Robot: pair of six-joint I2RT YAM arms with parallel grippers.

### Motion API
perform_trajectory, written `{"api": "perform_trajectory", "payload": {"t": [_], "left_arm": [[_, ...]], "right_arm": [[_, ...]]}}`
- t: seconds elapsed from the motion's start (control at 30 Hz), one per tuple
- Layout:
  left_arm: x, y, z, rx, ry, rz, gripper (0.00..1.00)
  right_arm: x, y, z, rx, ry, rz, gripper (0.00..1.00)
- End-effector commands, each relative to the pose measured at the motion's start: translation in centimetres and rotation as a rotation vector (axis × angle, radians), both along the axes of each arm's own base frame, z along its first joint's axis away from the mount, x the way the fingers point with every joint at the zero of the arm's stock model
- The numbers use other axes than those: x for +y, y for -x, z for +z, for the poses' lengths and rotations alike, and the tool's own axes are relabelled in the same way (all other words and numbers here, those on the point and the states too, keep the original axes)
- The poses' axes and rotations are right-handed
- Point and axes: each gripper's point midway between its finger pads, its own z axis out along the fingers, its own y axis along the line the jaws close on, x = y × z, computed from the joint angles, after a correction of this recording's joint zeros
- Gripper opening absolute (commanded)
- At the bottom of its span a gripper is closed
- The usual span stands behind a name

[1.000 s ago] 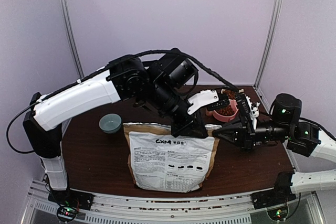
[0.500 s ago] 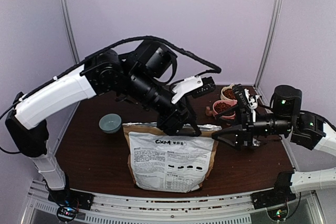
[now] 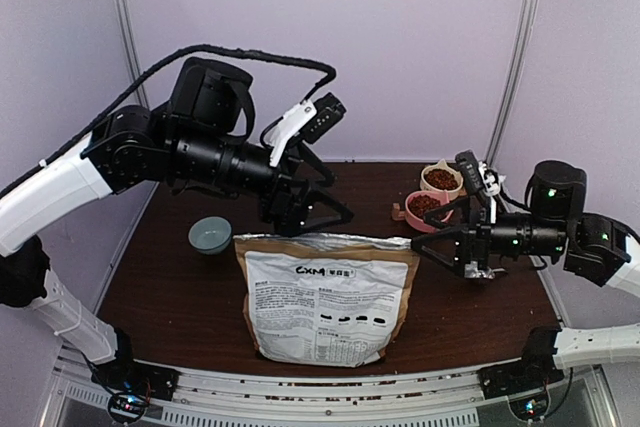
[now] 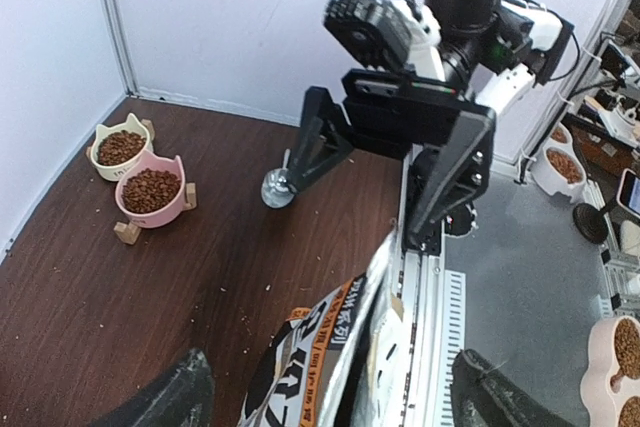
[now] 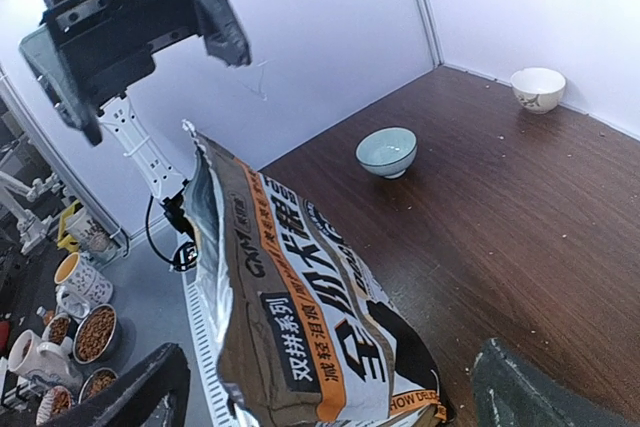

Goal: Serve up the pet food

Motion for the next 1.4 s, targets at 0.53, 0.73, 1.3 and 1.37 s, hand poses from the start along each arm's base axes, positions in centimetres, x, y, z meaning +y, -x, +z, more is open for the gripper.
{"api": "perform_trajectory", "payload": {"t": [0.53,0.73,1.3,1.37], "left_arm": [[-2.0,0.3,-2.4,0.105,-0.081,-0.088,0.74],[-2.3,1.0,-4.2,0.105,-0.164,-0.131,0.73],[-2.1,1.0,-7.6,0.069,-0.31,-0.13,0.2],[-2.1,1.2,-7.6,0.07,-0.31,-0.137,0.03]], "right_arm": [[4.1,3.0,-1.3,-0.123,0.282,0.267,0.43],[3.8,2.3,-1.1,-0.164,0.349,0.227,0.12],[3.8,2.2,-0.2,-0.238,0.388,0.21,0.0],[4.1,2.2,-0.4,-0.236,0.39,0.215,0.0]]}}
